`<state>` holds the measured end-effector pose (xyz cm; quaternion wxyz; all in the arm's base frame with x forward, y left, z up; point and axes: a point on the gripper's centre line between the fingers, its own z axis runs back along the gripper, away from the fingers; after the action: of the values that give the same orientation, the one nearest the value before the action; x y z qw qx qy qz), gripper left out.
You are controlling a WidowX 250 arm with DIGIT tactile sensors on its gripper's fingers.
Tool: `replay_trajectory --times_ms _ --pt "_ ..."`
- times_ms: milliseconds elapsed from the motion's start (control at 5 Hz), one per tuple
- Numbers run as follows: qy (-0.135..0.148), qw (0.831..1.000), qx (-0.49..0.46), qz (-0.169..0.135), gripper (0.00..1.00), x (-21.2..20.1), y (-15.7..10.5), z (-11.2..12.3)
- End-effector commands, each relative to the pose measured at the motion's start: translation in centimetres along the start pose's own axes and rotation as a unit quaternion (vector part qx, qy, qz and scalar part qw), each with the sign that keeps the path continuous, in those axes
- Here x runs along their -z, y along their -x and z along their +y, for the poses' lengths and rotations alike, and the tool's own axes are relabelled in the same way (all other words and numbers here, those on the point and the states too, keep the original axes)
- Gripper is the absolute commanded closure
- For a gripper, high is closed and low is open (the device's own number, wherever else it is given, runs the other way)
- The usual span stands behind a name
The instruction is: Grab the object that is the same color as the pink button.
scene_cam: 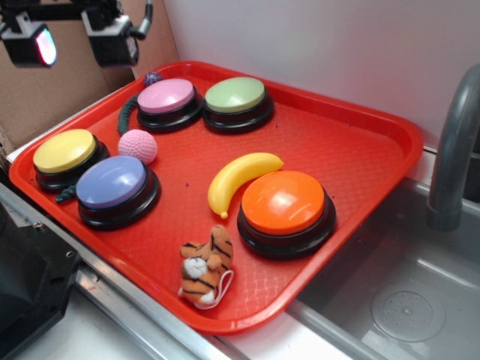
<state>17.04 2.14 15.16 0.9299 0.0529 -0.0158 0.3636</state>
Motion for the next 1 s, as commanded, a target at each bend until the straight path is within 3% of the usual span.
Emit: replay_trajectory --times_ms 0,200,400,800 --pt "-0.054 0.991 -0.103 -0.072 0.0 4.7 -2.8 0.5" --pt "-0.057 0.987 -0.118 -0.091 0.0 6.3 -3.6 0.5" --pt "-0.059 0.988 -0.117 -0.088 0.0 7.5 -4.5 0.4" --pt "-0.041 0.994 -0.094 -0.045 0.0 10.0 -5.5 -0.2"
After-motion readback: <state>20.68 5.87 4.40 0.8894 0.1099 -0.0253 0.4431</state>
